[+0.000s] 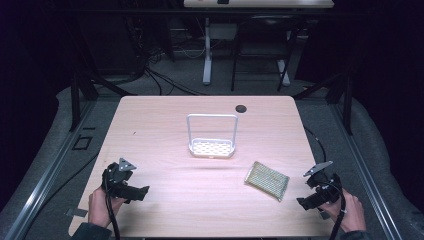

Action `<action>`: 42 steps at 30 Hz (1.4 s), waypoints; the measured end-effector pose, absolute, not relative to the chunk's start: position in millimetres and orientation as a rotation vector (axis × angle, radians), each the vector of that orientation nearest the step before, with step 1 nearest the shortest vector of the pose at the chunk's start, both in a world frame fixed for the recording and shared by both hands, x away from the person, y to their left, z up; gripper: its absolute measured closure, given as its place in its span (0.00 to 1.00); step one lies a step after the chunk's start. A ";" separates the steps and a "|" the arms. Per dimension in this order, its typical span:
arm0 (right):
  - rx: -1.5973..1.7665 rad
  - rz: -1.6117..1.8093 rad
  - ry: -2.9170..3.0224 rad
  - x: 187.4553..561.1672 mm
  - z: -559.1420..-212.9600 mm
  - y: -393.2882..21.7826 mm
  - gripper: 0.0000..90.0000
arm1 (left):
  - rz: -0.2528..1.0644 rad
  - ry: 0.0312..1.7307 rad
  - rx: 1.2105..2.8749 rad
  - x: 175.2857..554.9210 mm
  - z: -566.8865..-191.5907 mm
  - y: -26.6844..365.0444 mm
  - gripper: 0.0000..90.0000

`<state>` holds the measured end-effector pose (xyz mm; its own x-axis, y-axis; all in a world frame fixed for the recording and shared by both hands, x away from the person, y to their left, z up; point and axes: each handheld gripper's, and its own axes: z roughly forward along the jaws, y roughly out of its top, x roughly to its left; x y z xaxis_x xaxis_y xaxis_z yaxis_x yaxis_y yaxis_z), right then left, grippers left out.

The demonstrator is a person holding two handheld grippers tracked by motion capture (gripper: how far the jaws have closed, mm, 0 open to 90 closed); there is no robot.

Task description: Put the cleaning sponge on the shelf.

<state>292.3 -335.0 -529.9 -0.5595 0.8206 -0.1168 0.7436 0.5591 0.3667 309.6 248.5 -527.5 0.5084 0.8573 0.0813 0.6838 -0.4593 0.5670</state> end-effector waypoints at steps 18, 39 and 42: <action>1.217 0.421 2.550 296.1 -523.9 -322.9 0.00 | 0.489 1.254 2.288 309.6 -527.1 247.6 0.00; 1.000 0.515 2.627 317.0 -512.4 -287.0 0.00 | 0.487 1.246 2.290 310.8 -527.4 246.6 0.00; 0.962 0.511 2.649 323.0 -513.5 -280.9 0.00 | 0.480 1.253 2.285 311.5 -528.2 247.0 0.00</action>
<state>323.0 -280.9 -513.5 -0.7405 0.6583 -0.1354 0.5607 0.7161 0.4156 311.5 247.0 -528.2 0.5174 0.8528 0.0709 0.6816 -0.4608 0.5683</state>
